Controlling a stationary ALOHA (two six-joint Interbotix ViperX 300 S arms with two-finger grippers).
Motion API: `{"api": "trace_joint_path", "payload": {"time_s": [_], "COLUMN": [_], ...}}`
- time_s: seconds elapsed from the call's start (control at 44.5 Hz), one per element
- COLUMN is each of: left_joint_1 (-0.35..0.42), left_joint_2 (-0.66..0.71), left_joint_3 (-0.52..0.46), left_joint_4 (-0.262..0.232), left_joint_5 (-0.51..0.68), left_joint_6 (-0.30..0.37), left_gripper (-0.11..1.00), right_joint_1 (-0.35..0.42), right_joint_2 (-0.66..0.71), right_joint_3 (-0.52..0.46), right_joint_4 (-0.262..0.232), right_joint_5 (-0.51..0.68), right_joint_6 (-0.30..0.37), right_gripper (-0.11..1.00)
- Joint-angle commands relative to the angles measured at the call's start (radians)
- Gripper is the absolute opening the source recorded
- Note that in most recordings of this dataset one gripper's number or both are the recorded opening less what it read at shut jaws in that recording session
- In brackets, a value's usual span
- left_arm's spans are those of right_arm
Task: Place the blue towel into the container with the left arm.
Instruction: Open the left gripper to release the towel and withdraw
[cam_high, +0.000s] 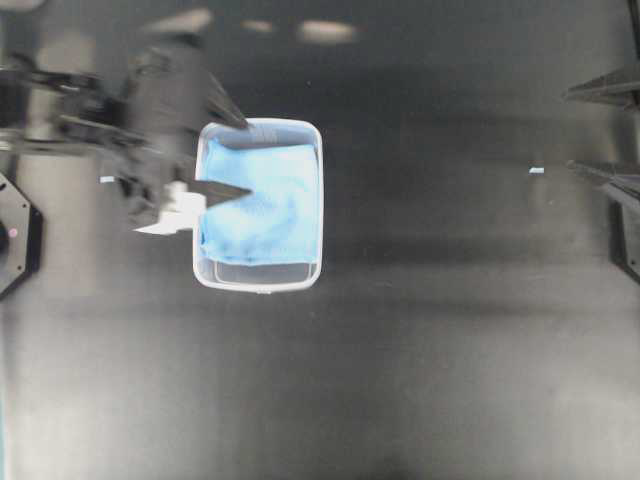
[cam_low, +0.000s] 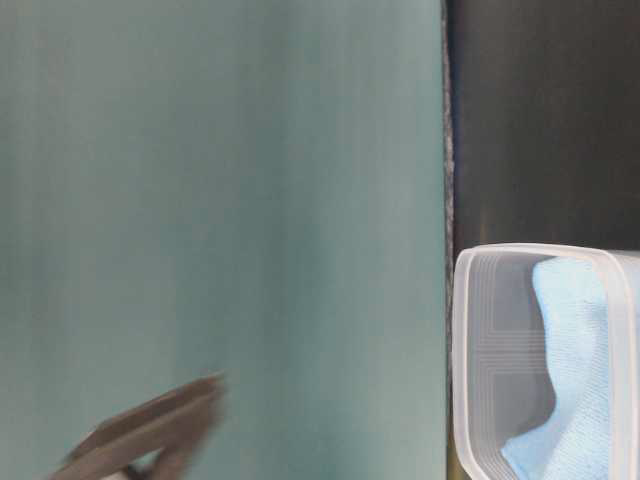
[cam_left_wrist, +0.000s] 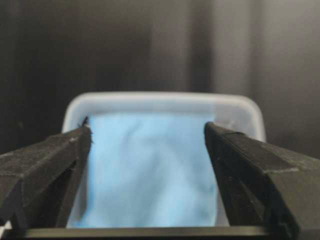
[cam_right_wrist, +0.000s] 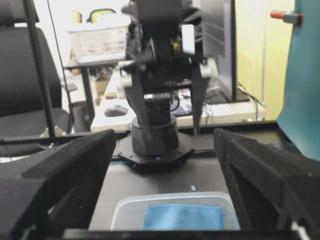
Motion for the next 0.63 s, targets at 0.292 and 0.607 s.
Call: {"api": "trace_joint_path", "payload": {"time_s": [0.292, 0.607], "left_joint_1": [-0.048, -0.048], "left_joint_2": [-0.347, -0.479], "left_joint_3": [0.193, 0.249], "left_joint_4": [0.005, 0.003], "left_joint_5": [-0.255, -0.253], "left_joint_6": [-0.025, -0.051], "left_gripper": [0.87, 0.87], "right_joint_1": [-0.002, 0.000], "right_joint_2": [0.006, 0.005], "right_joint_3": [-0.009, -0.008], "right_joint_4": [0.003, 0.003], "right_joint_5": [-0.011, -0.011], "right_joint_6": [0.000, 0.000], "right_gripper": [0.77, 0.77]}}
